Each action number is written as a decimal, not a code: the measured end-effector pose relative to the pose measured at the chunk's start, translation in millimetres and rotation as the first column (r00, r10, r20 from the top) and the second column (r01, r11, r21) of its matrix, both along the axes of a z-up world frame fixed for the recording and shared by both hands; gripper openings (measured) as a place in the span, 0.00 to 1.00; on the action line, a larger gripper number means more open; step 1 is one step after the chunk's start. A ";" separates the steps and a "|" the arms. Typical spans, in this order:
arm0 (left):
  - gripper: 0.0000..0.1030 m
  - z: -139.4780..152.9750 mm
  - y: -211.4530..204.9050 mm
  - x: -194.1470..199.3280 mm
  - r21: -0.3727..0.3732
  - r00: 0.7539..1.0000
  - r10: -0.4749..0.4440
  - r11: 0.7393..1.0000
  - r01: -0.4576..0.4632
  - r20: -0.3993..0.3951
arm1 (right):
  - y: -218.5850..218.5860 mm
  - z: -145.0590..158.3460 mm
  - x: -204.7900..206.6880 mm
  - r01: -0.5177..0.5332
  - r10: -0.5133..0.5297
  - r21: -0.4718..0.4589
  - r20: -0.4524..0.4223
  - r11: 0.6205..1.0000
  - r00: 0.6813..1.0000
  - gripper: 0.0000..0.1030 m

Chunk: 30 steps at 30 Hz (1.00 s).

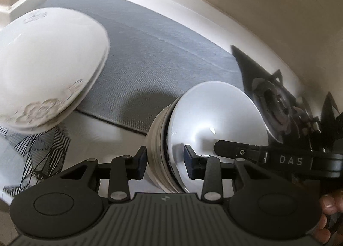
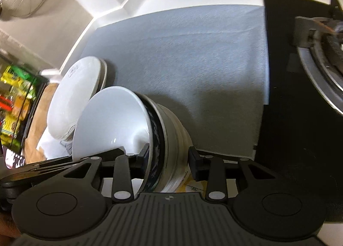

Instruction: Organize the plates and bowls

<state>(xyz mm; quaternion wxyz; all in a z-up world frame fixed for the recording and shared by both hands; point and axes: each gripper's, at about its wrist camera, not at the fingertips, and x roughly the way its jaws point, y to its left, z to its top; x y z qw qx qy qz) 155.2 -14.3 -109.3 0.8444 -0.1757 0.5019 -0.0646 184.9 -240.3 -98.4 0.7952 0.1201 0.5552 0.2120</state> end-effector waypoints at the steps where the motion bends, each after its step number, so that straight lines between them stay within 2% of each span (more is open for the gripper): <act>1: 0.40 2.3 -1.0 2.8 -0.002 1.000 -0.017 1.000 0.017 0.010 | -1.1 1.8 -0.7 0.019 -0.019 -0.004 0.002 1.000 1.000 0.37; 9: 0.39 27.7 6.2 24.7 -0.030 0.986 -0.130 0.991 0.134 0.101 | -3.1 31.7 -6.2 0.156 -0.153 -0.028 0.083 0.987 0.985 0.36; 13: 0.39 45.2 29.8 31.9 -0.018 0.976 -0.157 0.987 0.161 0.149 | 9.3 50.4 -6.6 0.207 -0.204 -0.010 0.121 0.978 0.971 0.36; 16: 0.39 56.0 57.4 35.9 -0.013 0.974 -0.147 0.988 0.151 0.172 | 23.9 63.1 -1.4 0.217 -0.215 0.003 0.150 0.976 0.965 0.36; 21: 0.38 65.9 109.0 42.5 0.000 0.977 -0.103 0.995 0.104 0.186 | 73.1 73.0 10.6 0.205 -0.207 0.034 0.176 0.978 0.962 0.36; 30: 0.38 52.7 205.5 40.5 0.007 0.990 -0.016 1.000 0.016 0.137 | 172.4 61.7 32.6 0.128 -0.132 0.036 0.141 0.991 0.981 0.36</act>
